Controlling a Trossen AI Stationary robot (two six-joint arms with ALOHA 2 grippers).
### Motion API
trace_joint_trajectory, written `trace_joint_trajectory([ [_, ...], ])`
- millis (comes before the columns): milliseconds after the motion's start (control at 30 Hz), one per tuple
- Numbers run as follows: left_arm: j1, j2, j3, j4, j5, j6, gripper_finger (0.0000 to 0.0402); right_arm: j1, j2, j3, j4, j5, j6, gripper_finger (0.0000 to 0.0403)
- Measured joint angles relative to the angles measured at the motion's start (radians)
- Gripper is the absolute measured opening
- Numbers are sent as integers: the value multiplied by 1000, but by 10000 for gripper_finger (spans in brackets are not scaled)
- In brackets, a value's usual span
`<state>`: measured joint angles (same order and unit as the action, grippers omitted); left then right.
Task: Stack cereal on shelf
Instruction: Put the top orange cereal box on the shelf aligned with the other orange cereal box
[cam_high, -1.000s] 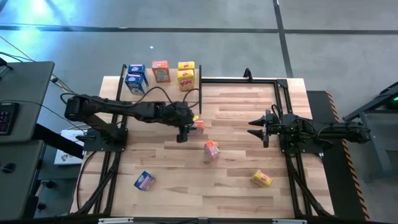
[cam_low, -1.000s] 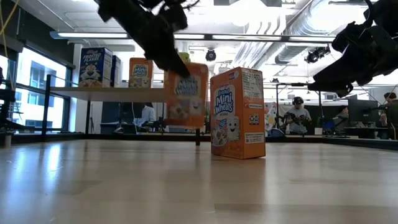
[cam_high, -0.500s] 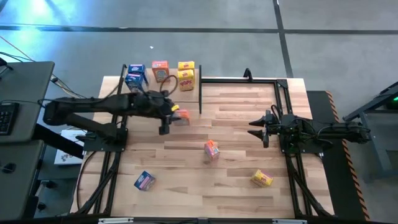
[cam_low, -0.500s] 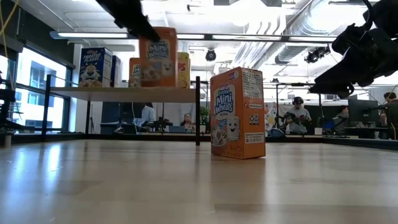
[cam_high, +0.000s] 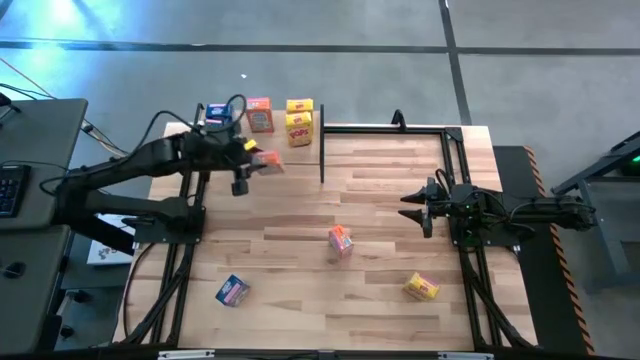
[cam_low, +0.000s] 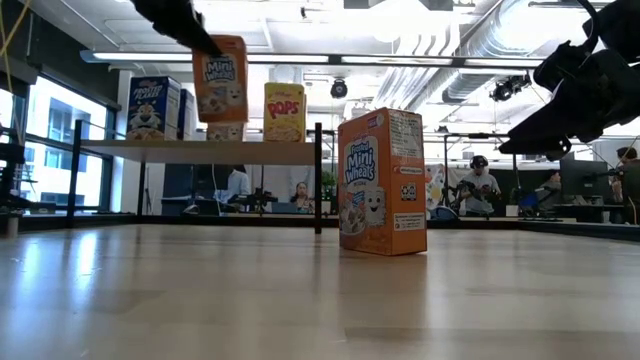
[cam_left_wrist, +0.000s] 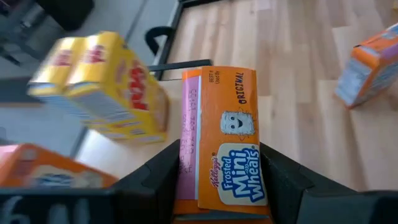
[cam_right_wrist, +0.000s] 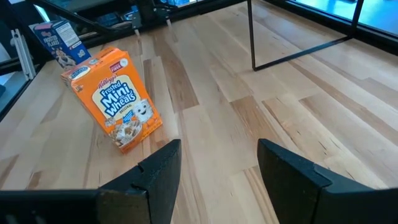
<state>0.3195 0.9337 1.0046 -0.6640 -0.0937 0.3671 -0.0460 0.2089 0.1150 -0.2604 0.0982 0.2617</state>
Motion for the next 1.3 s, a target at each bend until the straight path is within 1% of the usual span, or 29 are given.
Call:
trace_joint_trajectory([
  [267,126,-48,0,-3,23,206,160,0,0,0,0,0,0,205],
  [467,251,-49,0,2,131,316,160,0,0,0,-1,0,0,205],
  [600,335,-31,24,-7,208,348,160,0,0,0,-2,0,0,205],
  [733,399,5,79,-55,264,361,160,0,0,0,-2,0,0,205],
  [867,438,56,116,-111,306,386,160,0,0,0,-2,0,0,205],
  [1133,522,149,155,-126,401,397,161,0,0,0,-2,0,0,205],
  [1300,558,198,182,-126,434,397,161,0,0,0,-2,0,0,205],
])
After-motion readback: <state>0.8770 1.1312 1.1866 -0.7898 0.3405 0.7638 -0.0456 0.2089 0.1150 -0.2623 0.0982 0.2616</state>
